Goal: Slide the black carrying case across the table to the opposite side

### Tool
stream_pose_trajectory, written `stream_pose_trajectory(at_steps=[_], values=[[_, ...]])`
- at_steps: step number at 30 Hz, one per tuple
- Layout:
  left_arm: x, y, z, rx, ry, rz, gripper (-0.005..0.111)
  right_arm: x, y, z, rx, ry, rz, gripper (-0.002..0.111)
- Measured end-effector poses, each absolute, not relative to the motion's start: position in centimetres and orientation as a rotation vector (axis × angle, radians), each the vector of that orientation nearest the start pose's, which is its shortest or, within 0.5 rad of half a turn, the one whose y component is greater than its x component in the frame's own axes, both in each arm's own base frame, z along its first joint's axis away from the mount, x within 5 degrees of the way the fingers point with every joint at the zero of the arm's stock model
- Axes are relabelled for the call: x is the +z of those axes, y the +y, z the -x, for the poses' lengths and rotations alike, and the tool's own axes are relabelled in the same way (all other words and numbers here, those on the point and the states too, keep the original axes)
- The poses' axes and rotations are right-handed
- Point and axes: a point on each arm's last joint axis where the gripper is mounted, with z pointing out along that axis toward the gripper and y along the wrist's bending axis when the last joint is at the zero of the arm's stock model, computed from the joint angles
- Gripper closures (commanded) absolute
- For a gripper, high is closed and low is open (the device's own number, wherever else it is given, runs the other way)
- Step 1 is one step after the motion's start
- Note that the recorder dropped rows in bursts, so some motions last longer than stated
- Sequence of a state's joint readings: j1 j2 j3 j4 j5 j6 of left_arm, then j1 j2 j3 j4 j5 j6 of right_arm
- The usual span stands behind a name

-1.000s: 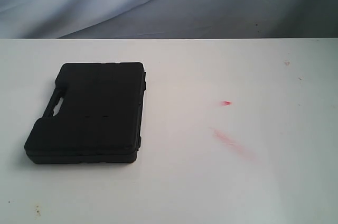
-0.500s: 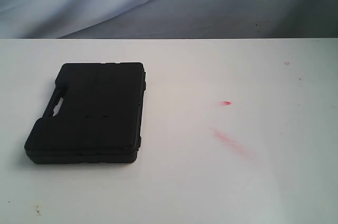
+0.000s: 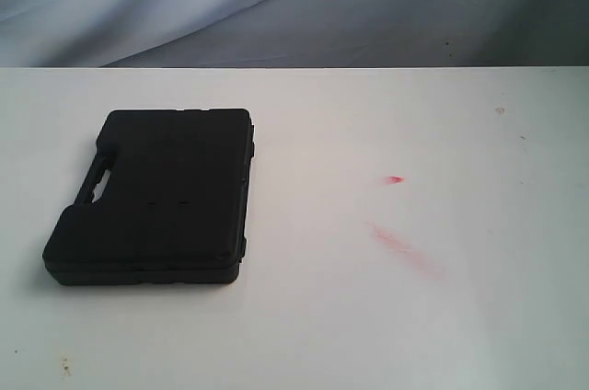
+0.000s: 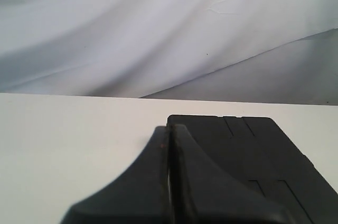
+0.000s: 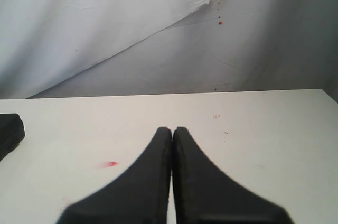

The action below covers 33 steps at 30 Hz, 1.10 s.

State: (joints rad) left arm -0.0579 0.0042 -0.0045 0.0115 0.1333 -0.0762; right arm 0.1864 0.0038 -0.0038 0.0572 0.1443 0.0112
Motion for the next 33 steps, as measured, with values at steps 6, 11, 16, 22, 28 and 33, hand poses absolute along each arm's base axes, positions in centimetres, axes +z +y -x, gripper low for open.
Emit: stream_pose_trajectory(at_steps=[6, 11, 16, 22, 28, 33], values=[[20.24, -0.36, -5.64, -0.077, 1.617, -0.019, 0.107, 20.12, 1.12, -5.54, 0.202, 1.628, 0.103, 0.108], [20.24, -0.34, -5.64, -0.065, 1.617, -0.028, 0.107, 20.12, 1.12, -5.54, 0.202, 1.628, 0.103, 0.108], [20.16, -0.33, -5.64, -0.061, 1.625, -0.031, 0.107, 20.12, 1.12, -5.54, 0.202, 1.628, 0.103, 0.108], [20.01, -0.33, -5.63, -0.062, 1.642, -0.03, 0.107, 20.12, 1.12, -5.54, 0.202, 1.628, 0.103, 0.108], [20.01, -0.33, -5.63, -0.064, 1.642, -0.028, 0.107, 20.12, 1.12, -5.54, 0.202, 1.628, 0.103, 0.108], [20.01, -0.33, -5.63, -0.064, 1.642, -0.028, 0.107, 20.12, 1.12, -5.54, 0.202, 1.628, 0.103, 0.108]])
